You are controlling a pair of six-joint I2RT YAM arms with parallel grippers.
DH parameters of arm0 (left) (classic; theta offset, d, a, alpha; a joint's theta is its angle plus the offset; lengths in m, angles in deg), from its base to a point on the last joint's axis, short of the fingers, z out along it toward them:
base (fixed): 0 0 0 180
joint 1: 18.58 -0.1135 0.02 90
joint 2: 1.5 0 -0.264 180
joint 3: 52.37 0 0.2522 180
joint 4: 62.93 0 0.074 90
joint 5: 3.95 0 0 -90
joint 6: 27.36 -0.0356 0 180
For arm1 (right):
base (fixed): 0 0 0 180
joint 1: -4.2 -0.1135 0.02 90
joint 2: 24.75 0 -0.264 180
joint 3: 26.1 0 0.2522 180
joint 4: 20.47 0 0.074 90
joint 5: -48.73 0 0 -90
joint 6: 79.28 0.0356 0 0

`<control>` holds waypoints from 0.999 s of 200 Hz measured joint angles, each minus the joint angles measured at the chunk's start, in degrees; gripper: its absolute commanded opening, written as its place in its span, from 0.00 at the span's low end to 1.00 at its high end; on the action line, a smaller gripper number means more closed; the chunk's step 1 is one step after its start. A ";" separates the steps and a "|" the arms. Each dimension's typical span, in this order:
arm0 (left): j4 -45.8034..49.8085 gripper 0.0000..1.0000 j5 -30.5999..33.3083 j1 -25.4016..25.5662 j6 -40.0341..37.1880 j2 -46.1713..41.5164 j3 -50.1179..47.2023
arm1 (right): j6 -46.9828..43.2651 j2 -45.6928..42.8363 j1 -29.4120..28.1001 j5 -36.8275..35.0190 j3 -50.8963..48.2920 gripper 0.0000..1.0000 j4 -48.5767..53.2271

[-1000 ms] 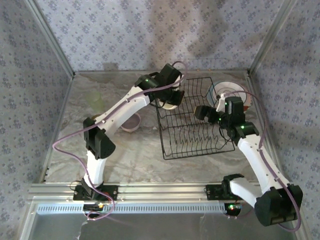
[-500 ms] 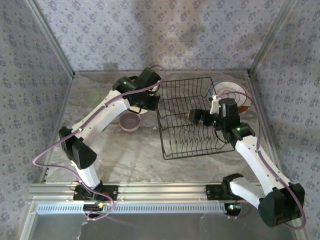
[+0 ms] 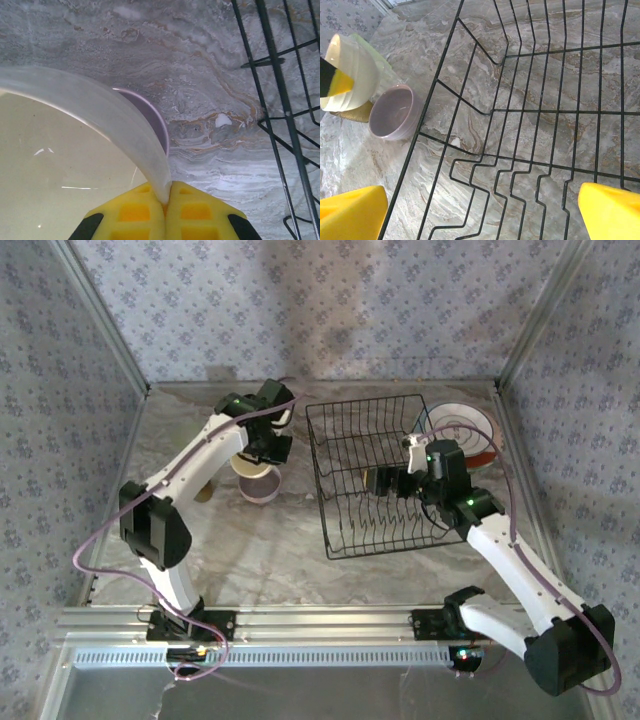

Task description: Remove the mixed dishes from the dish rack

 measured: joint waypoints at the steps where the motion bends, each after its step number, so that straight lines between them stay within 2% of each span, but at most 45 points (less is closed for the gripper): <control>1: 0.00 0.00 0.00 -0.04 -0.02 0.04 0.00 | 0.02 0.00 -0.02 0.00 0.00 1.00 0.00; 59: 0.07 0.00 -0.44 -0.31 -1.38 5.35 -1.29 | -0.26 0.00 -0.72 0.33 0.00 1.00 0.00; 200: 0.48 0.00 -0.39 -0.31 -2.97 8.85 -2.34 | -0.63 0.00 -2.78 0.39 -0.59 1.00 -0.02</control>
